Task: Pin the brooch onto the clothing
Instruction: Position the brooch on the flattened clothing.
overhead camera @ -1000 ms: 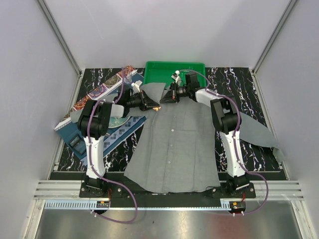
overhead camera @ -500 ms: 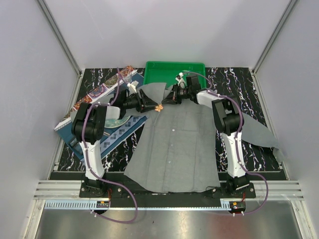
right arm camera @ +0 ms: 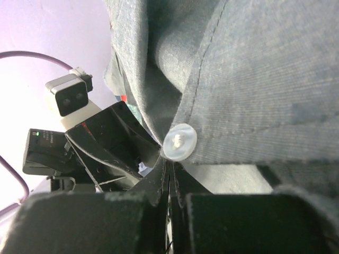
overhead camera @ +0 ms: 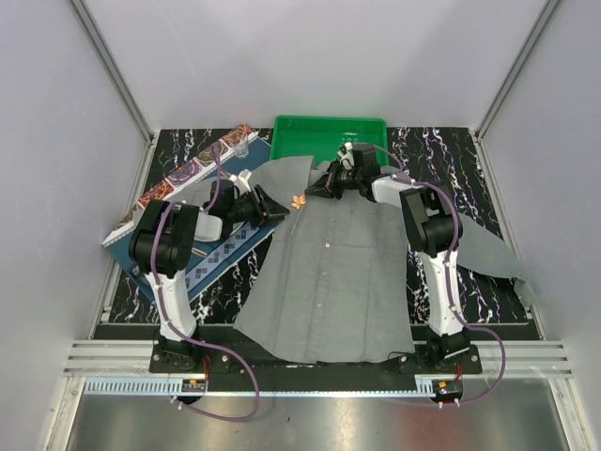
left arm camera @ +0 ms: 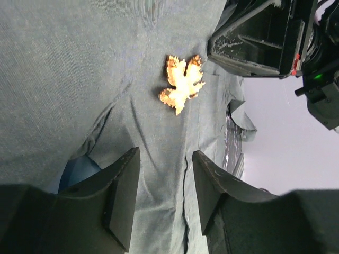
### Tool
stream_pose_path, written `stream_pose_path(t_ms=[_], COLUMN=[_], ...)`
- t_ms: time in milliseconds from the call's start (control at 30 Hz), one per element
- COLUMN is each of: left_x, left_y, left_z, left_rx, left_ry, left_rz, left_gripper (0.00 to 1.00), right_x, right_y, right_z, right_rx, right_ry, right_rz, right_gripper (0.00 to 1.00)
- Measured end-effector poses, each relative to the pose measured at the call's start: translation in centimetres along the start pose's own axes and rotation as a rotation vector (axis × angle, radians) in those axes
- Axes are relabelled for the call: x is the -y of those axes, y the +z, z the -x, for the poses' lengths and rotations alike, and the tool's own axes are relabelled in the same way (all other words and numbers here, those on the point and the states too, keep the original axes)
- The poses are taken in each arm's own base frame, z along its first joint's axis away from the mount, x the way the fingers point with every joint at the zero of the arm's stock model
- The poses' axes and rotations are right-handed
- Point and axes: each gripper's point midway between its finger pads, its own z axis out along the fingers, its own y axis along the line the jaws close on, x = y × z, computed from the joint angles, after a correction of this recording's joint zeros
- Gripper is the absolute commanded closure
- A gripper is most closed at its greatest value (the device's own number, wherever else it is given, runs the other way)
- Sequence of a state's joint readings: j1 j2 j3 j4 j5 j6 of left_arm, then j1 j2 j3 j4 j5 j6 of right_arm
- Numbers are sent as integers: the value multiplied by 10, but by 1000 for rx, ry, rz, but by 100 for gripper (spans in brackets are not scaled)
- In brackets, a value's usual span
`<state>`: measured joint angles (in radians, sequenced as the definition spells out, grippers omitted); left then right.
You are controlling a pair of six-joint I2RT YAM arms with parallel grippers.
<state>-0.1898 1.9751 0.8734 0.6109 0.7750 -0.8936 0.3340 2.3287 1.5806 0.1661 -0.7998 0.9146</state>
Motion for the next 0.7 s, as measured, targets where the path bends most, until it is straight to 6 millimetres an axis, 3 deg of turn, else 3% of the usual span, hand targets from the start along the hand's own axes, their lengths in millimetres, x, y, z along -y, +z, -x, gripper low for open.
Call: stream_pose_path(t_ms=[367, 567, 700], left_x=[23, 18, 11], left_y=[12, 17, 17], left_z=[17, 17, 15], left_rx=[100, 120, 130], left_ry=[1, -35, -63], left_rz=[-76, -66, -48], left_gripper=[58, 56, 60], right_x=[-8, -12, -15], right_y=[-1, -2, -3], right_z=[0, 3, 4], right_rx=[40, 69, 79], right_ry=[129, 160, 178], right_rz=[58, 92, 112], right_gripper=[100, 100, 100])
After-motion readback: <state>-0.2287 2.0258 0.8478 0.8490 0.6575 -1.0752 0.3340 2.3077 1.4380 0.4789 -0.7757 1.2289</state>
